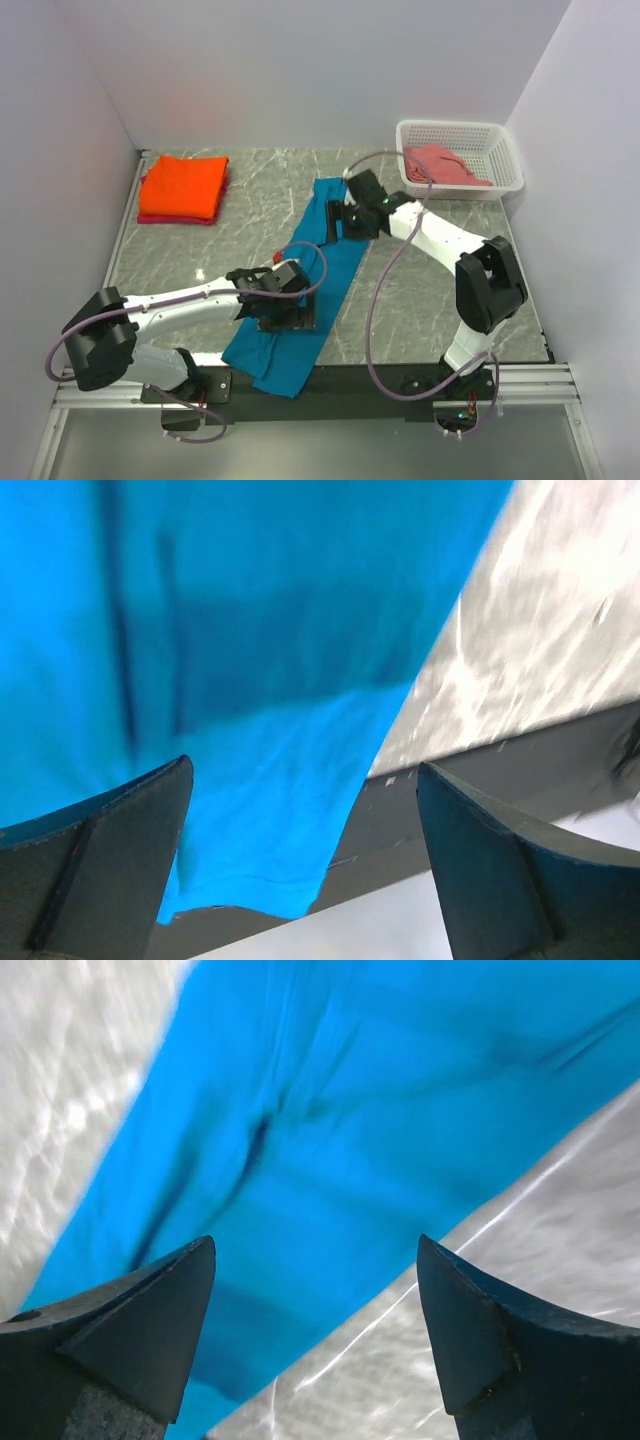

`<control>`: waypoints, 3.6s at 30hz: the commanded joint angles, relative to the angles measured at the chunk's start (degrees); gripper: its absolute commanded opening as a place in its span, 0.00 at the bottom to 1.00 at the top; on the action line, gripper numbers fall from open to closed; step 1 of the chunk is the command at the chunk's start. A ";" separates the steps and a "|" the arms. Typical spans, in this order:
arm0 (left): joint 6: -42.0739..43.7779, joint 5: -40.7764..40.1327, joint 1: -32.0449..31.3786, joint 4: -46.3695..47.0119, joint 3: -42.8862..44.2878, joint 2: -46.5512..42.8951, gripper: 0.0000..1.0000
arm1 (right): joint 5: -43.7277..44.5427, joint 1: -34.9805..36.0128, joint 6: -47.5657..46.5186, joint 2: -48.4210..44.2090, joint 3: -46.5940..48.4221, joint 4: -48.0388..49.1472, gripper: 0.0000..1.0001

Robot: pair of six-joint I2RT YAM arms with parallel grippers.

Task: Fold and stack the t-shirts
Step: Fold the tshirt

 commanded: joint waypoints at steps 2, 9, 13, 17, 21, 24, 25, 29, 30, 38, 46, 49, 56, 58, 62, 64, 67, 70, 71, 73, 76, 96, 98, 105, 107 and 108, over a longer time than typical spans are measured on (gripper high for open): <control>7.21 8.34 -1.70 8.95 -3.71 2.01 0.99 | -1.56 3.86 4.92 -0.67 -7.87 6.63 0.88; 7.65 11.34 -2.22 12.64 -5.65 7.38 0.99 | -0.95 5.01 5.80 4.68 -8.33 6.82 0.91; 8.71 13.44 -3.10 15.63 -3.98 10.10 1.00 | -0.86 3.87 5.98 9.43 -5.26 5.41 0.91; 10.11 13.54 -3.19 16.52 -0.82 14.40 0.99 | -1.03 0.53 5.46 15.31 0.88 3.30 0.91; 10.91 11.87 -3.19 18.18 5.84 19.15 0.99 | -1.48 -2.98 1.86 20.94 9.15 0.94 0.91; 10.91 8.10 -3.19 17.05 12.16 23.54 0.99 | -1.21 -5.09 0.36 27.00 18.11 -1.79 0.91; 10.82 7.83 -3.19 16.78 13.41 25.64 1.00 | -2.51 -6.06 -0.43 28.76 20.92 -2.58 0.91; 11.35 4.67 -2.93 15.82 18.25 30.14 1.00 | -0.34 -6.95 -3.33 39.74 40.86 -11.28 0.91; 11.35 4.14 -2.84 15.20 20.26 30.93 0.99 | -0.07 -6.95 -4.12 40.89 43.42 -13.21 0.91; 12.93 3.69 -3.28 13.00 20.20 21.55 0.99 | -0.50 -7.56 -4.75 30.99 45.57 -14.38 0.91; 8.82 2.20 -3.63 7.47 7.29 2.56 0.99 | 0.10 -7.74 2.37 1.14 14.34 0.29 0.92; 4.68 -1.40 -3.37 3.78 2.01 -1.57 0.99 | 1.24 -7.82 5.79 -9.87 -0.99 5.57 0.92; -0.95 0.96 -0.91 8.77 -8.62 -4.04 0.99 | 3.01 -7.82 13.45 -27.90 -26.76 8.93 0.92; -1.04 3.77 -0.20 12.28 -10.30 -3.69 0.93 | 3.79 -7.82 13.36 -31.16 -31.25 6.91 0.91; -1.22 5.71 -0.03 14.05 -11.54 -1.24 0.81 | 4.42 -7.74 14.41 -35.91 -37.58 5.14 0.91; -0.87 6.67 0.32 14.93 -11.28 0.35 0.77 | 3.72 -7.82 14.86 -37.84 -40.57 4.79 0.91; -0.25 6.94 0.41 15.37 -10.31 1.93 0.66 | 2.75 -7.74 15.38 -39.60 -42.69 3.65 0.90; -0.16 6.68 0.50 14.41 -9.61 3.25 0.46 | 1.17 -7.74 15.56 -41.45 -44.62 2.07 0.89; -0.17 6.68 0.50 14.15 -9.60 3.51 0.38 | 0.29 -7.74 15.56 -42.06 -45.23 1.98 0.88; -0.69 6.85 0.59 14.32 -9.95 4.13 0.12 | -4.08 -7.65 15.56 -43.38 -47.86 2.76 0.87; -0.87 7.03 0.59 13.88 -9.52 5.36 0.01 | -10.41 -6.78 16.08 -43.47 -51.03 4.35 0.85; -5.35 4.39 0.41 14.93 -16.01 -1.93 0.01 | -11.57 6.58 25.22 -41.09 -55.16 3.74 0.00; -5.70 5.44 0.32 15.46 -17.33 -4.64 0.01 | -13.24 7.55 27.16 -43.89 -57.35 4.17 0.00; -8.07 8.87 -2.31 16.25 -20.85 -12.91 0.01 | -18.08 11.42 34.98 -51.81 -62.02 4.79 0.00; -8.69 9.23 -2.75 16.08 -21.20 -14.84 0.01 | -18.87 11.86 36.47 -54.09 -62.55 5.75 0.00; -8.60 8.88 -2.67 15.90 -20.94 -15.38 0.01 | -18.88 11.95 36.83 -54.63 -62.55 6.02 0.00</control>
